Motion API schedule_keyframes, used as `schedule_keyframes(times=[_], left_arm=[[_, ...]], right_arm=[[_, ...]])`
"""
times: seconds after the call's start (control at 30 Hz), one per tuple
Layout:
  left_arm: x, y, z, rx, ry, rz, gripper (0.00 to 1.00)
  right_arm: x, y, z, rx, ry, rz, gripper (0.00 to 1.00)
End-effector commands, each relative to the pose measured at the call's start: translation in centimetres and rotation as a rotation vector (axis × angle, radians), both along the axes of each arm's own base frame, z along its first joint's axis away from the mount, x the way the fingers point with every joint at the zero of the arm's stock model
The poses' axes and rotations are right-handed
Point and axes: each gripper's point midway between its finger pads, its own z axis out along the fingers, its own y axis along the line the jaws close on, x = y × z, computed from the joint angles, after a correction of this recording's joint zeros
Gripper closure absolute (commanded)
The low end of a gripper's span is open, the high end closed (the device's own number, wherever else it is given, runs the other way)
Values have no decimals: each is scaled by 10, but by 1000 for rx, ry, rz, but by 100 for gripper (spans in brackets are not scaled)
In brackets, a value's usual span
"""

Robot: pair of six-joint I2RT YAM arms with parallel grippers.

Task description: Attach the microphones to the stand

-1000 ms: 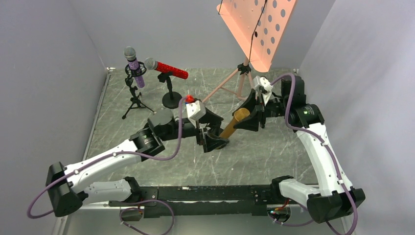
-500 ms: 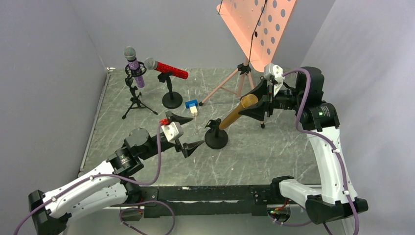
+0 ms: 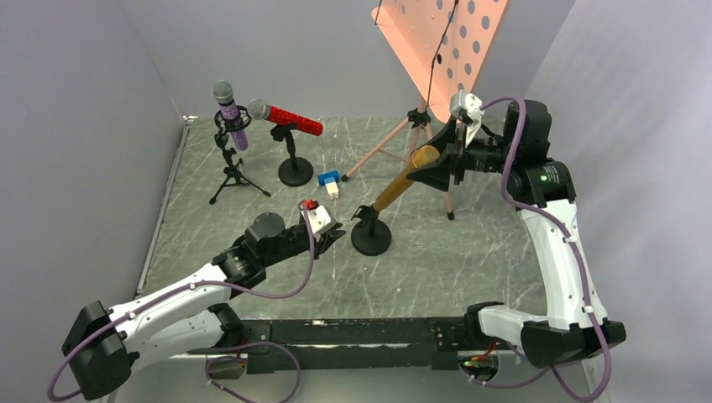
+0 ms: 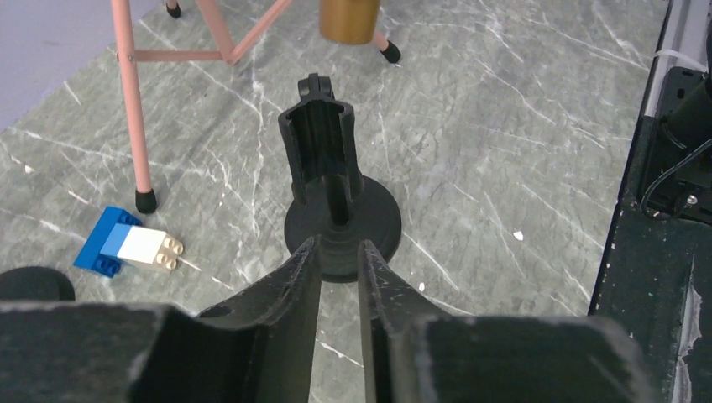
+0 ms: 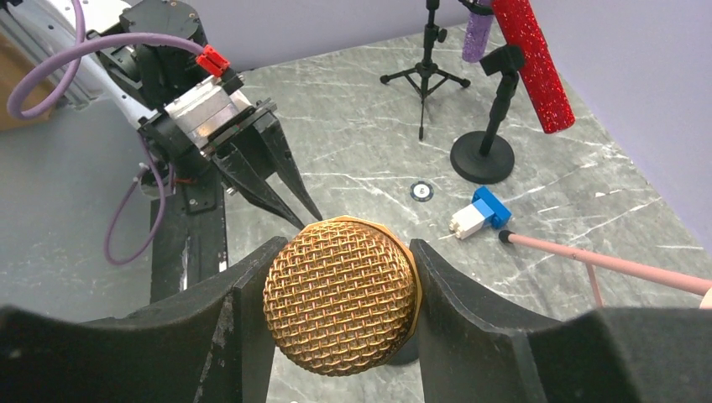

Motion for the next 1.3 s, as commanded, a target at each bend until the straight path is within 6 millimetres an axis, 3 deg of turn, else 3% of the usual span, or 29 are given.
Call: schedule_keyframes(times=[0.0,0.07,0.2,0.43,0.9,1.27], left_arm=[[3,-16,47,-135,-102,-63,77],[6,-20,43,-130,-102,-78,87],[9,-32,40,-142,-67,-134,97],[15,-51,33,-172,-25,-176,96],[30,-42,30,-133,-35,-77,97],[33,-56,16,-34,-32,-52,97]], right_arm=[[3,2,14,34,-40,12,87],[6,3,12,38,-32,18,87],[11,5,8,45,-18,26,87],[15,6,4,47,-4,34,87],[14,9,-4,62,24,59,87],[15,14,-13,65,58,77,87]])
